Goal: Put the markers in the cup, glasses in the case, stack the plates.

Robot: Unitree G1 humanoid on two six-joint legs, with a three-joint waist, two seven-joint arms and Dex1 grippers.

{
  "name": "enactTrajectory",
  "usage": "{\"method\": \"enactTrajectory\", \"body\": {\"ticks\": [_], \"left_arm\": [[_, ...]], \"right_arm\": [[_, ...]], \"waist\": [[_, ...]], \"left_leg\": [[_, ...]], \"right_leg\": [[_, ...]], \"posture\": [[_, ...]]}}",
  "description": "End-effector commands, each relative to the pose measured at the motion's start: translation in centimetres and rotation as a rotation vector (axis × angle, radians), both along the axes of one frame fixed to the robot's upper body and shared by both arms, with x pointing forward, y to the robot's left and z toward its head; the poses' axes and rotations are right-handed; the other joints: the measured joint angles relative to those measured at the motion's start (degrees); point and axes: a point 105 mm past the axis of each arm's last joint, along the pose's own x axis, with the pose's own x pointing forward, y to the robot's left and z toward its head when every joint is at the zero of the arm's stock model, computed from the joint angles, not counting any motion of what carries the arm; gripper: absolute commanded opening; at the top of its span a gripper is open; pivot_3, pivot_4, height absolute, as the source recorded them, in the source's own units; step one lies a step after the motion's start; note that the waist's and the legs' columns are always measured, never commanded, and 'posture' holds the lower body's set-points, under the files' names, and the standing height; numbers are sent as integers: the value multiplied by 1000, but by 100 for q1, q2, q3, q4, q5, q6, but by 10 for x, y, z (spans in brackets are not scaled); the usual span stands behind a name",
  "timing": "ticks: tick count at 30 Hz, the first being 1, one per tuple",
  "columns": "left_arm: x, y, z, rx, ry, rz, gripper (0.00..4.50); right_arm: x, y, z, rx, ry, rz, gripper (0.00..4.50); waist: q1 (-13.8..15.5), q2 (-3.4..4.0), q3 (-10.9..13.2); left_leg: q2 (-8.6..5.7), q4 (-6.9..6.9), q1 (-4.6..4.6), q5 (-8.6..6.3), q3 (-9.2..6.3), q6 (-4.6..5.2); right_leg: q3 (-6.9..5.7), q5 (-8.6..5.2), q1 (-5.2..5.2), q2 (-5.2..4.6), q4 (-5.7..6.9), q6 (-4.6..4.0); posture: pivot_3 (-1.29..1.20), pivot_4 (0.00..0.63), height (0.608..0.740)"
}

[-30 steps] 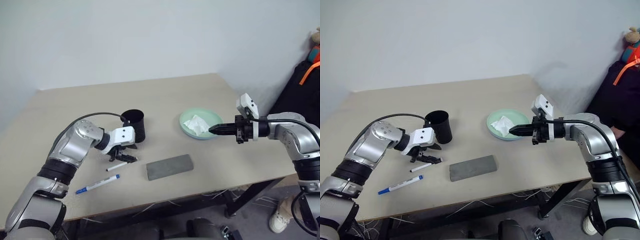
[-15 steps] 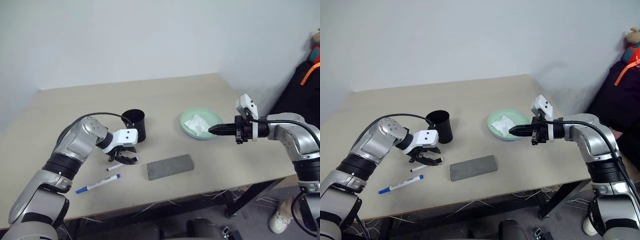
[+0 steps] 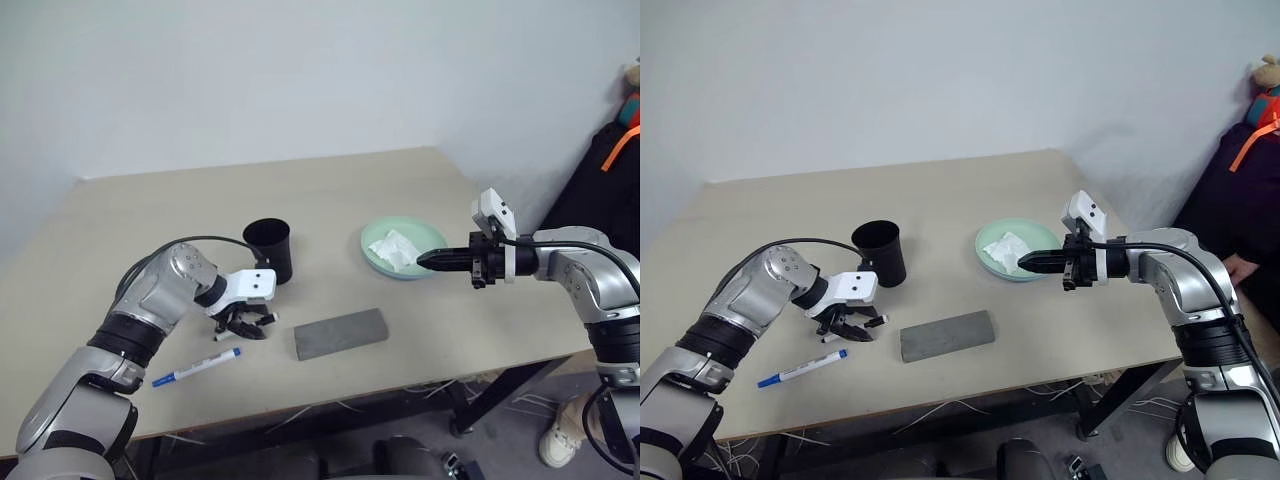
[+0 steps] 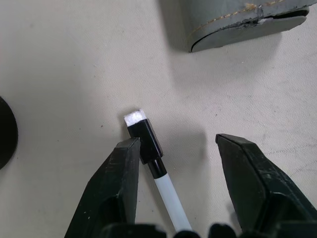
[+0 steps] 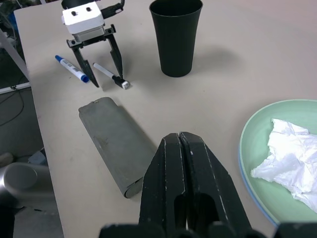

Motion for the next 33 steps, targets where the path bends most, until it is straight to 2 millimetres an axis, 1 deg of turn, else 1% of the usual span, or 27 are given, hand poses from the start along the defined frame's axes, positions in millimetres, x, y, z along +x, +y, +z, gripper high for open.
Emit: {"method": "enactTrajectory", "body": {"ticks": [1, 5, 6, 11, 15, 19, 22, 24, 25, 26, 27, 33], "left_arm": [[0, -1, 1, 15, -16, -13, 1681], [-2, 0, -2, 24, -11, -9, 290], [-2, 0, -3, 26, -10, -8, 26], [-6, -2, -4, 13, -6, -22, 26], [-4, -8, 0, -13, -30, -29, 26], [-3, -8, 1, -15, -34, -26, 26], [-2, -11, 5, -38, -37, -35, 26], [-5, -17, 14, -79, -30, -65, 26], [-6, -19, 18, -93, -26, -74, 387], [-7, -20, 20, -101, -23, -79, 560], [-7, -20, 22, -105, -17, -78, 895], [1, -32, 39, -139, -74, -67, 3053]], "right_arm": [[0, 0, 16, 14, -60, 13, 0], [0, 1, 16, 15, -60, 14, 0], [0, 1, 16, 15, -61, 14, 0], [0, 1, 16, 15, -63, 14, 0], [0, 1, 16, 17, -61, 17, 0], [0, 2, 16, 18, -60, 18, 0], [0, 2, 16, 17, -61, 18, 0], [0, 2, 16, 17, -61, 18, 0], [0, 2, 16, 17, -60, 18, 0], [0, 2, 16, 17, -60, 18, 0], [0, 2, 16, 16, -60, 17, 0], [1, 2, 15, 17, -58, 21, 0]], "waist": [[0, 0, 0], [0, 0, -1], [-1, 0, -1], [0, 0, -1], [2, 0, -1], [1, 0, -1], [1, 0, -1], [2, 0, -1], [2, 0, -1], [1, 0, -1], [0, 0, -1], [0, 0, -1]], "left_leg": [[0, 0, 0, 0, 0, 0], [0, 0, 1, 0, 1, 0], [0, 0, 1, 0, 0, 0], [2, 1, 1, 0, 0, 1], [1, 3, 1, 0, 0, 0], [-1, 4, -1, 0, -1, 0], [-1, 4, -1, 0, 0, 0], [0, 4, 0, 0, -1, 0], [0, 4, -1, 0, -1, 0], [0, 5, -1, 0, -2, 0], [0, 5, -1, 0, -1, 0], [-1, 7, -1, 0, -1, 1]], "right_leg": [[0, 0, 1, 0, 0, 0], [1, 0, 1, 0, 1, 0], [0, 0, 1, 0, 2, 0], [0, 0, 0, 2, 2, 0], [0, 0, 1, 0, 2, 0], [1, 0, 1, 0, 2, 0], [1, 0, 1, 0, 2, 0], [0, 0, 1, 0, 3, 0], [0, 0, 1, 1, 3, 0], [0, 0, 1, 0, 2, 0], [0, 0, 1, 0, 2, 0], [1, 0, 1, 2, 2, 0]], "posture": [[0, 0, 735], [0, 0, 735], [0, 0, 735], [0, 0, 735], [0, 0, 735], [0, 0, 735], [0, 0, 735], [0, 0, 735], [0, 0, 735], [0, 0, 735], [0, 0, 735], [0, 0, 735]]}}
